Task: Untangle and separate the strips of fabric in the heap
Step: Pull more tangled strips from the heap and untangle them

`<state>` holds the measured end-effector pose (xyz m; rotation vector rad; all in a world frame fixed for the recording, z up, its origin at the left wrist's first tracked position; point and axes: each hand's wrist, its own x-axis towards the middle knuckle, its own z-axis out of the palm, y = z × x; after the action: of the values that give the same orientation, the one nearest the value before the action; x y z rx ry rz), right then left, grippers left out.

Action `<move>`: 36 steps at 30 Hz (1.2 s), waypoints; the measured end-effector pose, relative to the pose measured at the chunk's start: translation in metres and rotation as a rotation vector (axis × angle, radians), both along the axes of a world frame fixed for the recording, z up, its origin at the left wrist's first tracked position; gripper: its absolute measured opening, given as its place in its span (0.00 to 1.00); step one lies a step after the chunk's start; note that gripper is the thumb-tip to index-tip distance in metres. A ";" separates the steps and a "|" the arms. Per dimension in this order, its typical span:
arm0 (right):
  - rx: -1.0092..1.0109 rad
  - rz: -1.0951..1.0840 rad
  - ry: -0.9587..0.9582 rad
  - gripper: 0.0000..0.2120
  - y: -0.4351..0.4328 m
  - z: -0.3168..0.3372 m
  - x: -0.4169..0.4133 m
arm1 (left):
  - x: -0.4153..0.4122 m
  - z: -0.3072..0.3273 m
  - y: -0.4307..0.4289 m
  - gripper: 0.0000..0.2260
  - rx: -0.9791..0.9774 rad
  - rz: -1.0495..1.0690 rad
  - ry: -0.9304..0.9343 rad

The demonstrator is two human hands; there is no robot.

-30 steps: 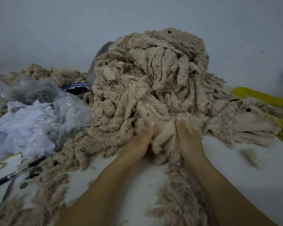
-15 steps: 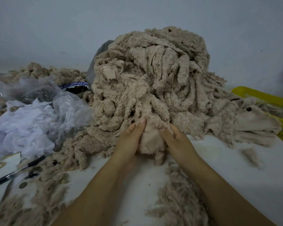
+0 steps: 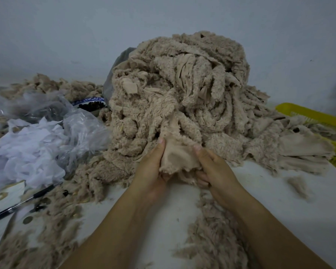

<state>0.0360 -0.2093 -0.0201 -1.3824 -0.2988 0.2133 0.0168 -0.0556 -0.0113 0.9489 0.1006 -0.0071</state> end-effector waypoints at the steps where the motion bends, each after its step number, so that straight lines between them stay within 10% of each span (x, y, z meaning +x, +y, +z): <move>1: -0.033 0.041 -0.019 0.21 0.000 -0.001 -0.001 | 0.000 0.000 0.001 0.15 -0.012 0.005 0.000; 13: -0.481 0.066 -0.154 0.13 -0.002 0.001 -0.002 | 0.010 -0.005 0.015 0.18 -0.146 0.033 0.021; 32: 0.413 -0.294 0.159 0.26 -0.006 0.018 0.006 | 0.018 -0.007 0.025 0.16 -0.455 0.146 0.028; 36: 0.182 -0.278 0.058 0.23 -0.022 0.011 0.009 | 0.016 -0.003 0.033 0.20 -0.460 0.128 0.016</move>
<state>0.0452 -0.2314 -0.0093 -1.2191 -0.0733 -0.0047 0.0327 -0.0225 -0.0147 0.4817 0.1658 0.0773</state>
